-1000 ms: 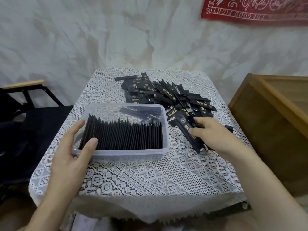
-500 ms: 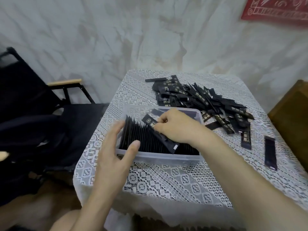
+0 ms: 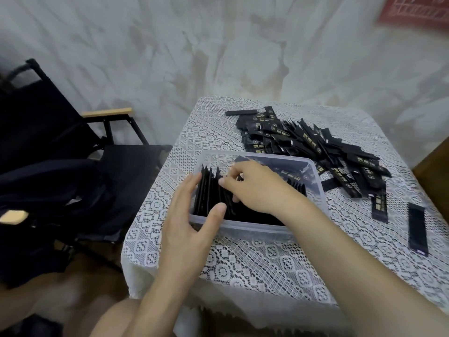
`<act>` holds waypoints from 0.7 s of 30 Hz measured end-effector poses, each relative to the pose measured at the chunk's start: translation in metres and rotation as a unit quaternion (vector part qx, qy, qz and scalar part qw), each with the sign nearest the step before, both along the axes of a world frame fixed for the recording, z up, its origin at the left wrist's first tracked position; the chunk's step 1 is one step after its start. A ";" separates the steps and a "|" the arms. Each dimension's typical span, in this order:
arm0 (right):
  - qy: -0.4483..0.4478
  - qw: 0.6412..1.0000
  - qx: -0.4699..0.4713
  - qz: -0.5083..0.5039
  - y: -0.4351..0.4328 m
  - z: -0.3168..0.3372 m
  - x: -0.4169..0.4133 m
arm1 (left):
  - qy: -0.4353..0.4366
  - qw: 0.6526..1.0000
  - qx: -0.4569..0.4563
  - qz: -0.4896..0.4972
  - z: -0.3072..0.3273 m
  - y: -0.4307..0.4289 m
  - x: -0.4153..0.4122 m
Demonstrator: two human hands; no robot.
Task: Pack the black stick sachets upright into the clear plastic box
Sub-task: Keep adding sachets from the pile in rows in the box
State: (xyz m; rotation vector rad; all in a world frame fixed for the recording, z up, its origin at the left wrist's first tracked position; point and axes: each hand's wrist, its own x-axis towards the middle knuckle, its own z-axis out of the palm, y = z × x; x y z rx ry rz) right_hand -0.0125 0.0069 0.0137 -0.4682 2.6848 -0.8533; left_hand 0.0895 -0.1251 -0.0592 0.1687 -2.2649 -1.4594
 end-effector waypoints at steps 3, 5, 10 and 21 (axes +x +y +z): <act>-0.012 1.000 -0.007 0.003 0.000 -0.004 -0.003 | -0.001 1.000 0.005 0.001 -0.001 0.000 -0.001; -0.017 1.000 -0.018 -0.006 -0.001 -0.006 -0.004 | 0.002 1.000 0.007 0.000 -0.001 0.000 -0.001; -0.027 1.000 -0.002 -0.002 -0.008 -0.004 -0.007 | 0.003 1.000 0.005 0.003 -0.002 -0.001 -0.001; -0.021 0.998 -0.046 -0.032 -0.018 -0.005 -0.015 | 0.005 1.000 0.002 0.004 -0.002 0.000 -0.002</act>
